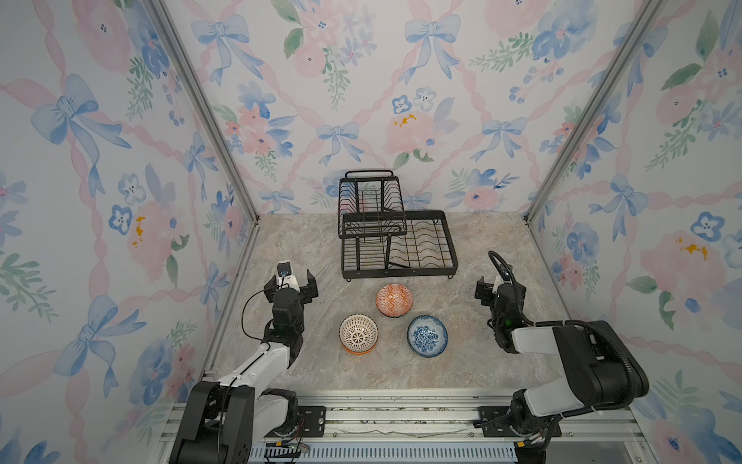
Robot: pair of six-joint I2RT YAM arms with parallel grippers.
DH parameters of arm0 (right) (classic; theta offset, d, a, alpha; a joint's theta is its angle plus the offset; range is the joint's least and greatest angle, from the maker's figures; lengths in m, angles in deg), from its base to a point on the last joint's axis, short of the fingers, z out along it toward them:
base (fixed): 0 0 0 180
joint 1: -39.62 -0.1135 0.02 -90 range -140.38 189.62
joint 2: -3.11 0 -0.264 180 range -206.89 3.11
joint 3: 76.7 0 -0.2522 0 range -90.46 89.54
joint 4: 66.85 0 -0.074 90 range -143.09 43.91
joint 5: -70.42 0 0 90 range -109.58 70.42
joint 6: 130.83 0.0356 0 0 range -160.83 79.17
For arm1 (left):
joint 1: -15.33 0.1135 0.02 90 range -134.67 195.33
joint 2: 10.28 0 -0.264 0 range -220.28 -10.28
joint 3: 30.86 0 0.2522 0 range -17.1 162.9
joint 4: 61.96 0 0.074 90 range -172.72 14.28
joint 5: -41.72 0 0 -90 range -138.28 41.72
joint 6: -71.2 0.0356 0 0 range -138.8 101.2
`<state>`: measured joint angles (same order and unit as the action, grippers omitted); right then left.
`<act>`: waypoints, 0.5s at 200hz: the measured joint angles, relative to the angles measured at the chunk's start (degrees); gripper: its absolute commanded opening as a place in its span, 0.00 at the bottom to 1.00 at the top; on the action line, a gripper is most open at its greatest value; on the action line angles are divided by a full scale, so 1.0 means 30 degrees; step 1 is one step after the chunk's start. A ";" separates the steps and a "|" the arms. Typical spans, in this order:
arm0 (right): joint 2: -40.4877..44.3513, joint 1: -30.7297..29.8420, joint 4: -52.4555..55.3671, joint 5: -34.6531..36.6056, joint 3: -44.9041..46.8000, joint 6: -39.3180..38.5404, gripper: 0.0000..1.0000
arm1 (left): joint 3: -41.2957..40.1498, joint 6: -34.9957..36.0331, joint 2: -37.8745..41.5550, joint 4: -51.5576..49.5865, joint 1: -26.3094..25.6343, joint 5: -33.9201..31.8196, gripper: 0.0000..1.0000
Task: Load bowls into a dish rack
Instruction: Pick up the bowl.
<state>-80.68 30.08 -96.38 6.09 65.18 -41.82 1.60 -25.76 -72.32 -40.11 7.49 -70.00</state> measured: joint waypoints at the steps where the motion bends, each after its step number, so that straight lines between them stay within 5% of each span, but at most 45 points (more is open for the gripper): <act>1: 0.0051 -0.0015 0.0168 0.0022 -0.0117 -0.0007 0.97 | 0.0022 -0.0015 0.0036 -0.0087 -0.0015 -0.0015 0.98; 54: 0.4036 -0.2186 1.0462 0.1530 -0.8240 0.0641 0.97 | 0.3570 -0.2484 0.0874 -0.8145 -0.2229 0.0029 0.98; 100: 0.4291 -0.3461 1.9183 -0.0656 -1.2050 0.3242 0.97 | 0.6098 -0.4255 0.0641 -1.4498 -0.3978 0.1253 0.98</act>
<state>-67.81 19.70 -38.83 4.13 29.03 -32.09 19.89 -38.53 -70.39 -83.60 -4.44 -66.24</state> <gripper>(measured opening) 0.967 0.980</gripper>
